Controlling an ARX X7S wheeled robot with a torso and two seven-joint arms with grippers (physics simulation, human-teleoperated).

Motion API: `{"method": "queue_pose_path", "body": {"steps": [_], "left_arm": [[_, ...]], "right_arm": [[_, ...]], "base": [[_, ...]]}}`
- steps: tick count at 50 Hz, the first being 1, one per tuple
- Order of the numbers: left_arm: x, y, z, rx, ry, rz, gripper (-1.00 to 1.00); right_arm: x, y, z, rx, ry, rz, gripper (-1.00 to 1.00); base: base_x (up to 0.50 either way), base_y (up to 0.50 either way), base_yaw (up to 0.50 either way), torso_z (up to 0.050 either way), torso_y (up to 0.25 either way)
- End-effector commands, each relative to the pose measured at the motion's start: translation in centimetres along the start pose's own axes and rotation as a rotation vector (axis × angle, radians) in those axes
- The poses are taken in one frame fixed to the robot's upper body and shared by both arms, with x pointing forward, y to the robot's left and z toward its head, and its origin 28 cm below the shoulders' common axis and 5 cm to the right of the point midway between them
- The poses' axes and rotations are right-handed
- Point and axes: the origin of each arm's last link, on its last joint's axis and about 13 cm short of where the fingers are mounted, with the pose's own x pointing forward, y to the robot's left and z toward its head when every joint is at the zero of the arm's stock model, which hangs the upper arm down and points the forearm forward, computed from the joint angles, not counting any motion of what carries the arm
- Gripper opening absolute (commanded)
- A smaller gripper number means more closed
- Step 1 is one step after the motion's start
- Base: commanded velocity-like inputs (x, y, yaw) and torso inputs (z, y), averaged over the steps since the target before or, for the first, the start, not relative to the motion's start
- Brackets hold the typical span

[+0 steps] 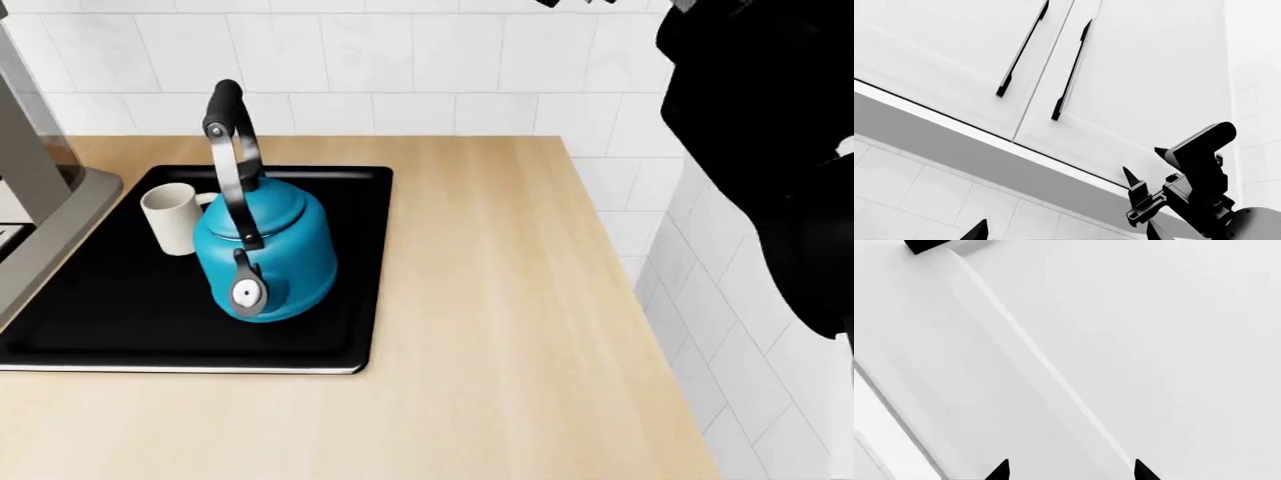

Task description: Pick the kettle from the counter and place it on the tray. Then pick the mug from the cabinet and place it on the tray. Then close the cabinet doors.

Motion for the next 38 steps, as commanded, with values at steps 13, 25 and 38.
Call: {"method": "queue_pose_path", "body": {"steps": [13,25,38], "left_arm": [[-0.1,0.2,-0.3,-0.005,0.002,0.008,1.00],[0.2,-0.1,-0.7,-0.002,0.012,0.002,1.00],[0.5,-1.0,-0.9,-0.003,0.026,-0.025,1.00]], "right_arm": [[-2.8,-3.9,1.0,0.396,-0.061,0.044,1.00],[-13.1,-7.7,3.6,0.517,-0.265,0.024,1.00],[-24.0,-5.6,1.3,0.607,-0.286,-0.012,1.00]], "base": [[0.01,0.00,0.00,0.000,0.000],[0.00,0.00,0.00,0.000,0.000],[0.00,0.00,0.00,0.000,0.000]]}}
